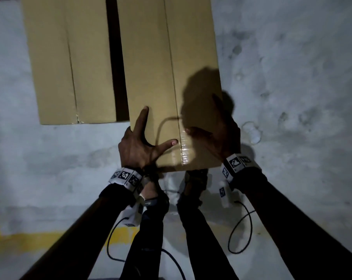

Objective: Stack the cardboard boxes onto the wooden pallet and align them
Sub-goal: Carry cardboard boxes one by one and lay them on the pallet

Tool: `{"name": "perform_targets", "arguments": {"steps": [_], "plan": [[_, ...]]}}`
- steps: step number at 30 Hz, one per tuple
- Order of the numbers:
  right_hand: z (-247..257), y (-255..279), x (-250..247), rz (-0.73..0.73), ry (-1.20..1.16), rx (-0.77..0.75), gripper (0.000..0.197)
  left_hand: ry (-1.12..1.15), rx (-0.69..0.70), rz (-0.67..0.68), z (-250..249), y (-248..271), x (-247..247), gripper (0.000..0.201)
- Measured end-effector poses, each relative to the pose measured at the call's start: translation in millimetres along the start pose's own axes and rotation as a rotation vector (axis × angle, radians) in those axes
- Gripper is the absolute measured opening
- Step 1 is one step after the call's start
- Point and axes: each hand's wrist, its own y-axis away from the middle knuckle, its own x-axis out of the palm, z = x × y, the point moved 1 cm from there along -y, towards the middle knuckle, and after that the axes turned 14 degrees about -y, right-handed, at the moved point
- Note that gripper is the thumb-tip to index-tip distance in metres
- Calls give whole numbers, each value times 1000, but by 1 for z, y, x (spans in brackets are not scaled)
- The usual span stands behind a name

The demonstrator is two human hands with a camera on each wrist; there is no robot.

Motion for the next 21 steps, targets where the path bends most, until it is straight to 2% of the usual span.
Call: {"name": "perform_targets", "arguments": {"steps": [5,11,18,21], "plan": [[83,31,-70,-35,21,42,115,31,22,-5,-44,48,-84,121],[217,85,-153,-77,47,15,106,98,50,-93,-96,126,-222,119],[373,148,-228,-101,112,-230,96,148,64,-254,-127,213,-369,123],[436,180,-251,-116,14,-282,88,179,63,-311,-131,256,-431,125]]}}
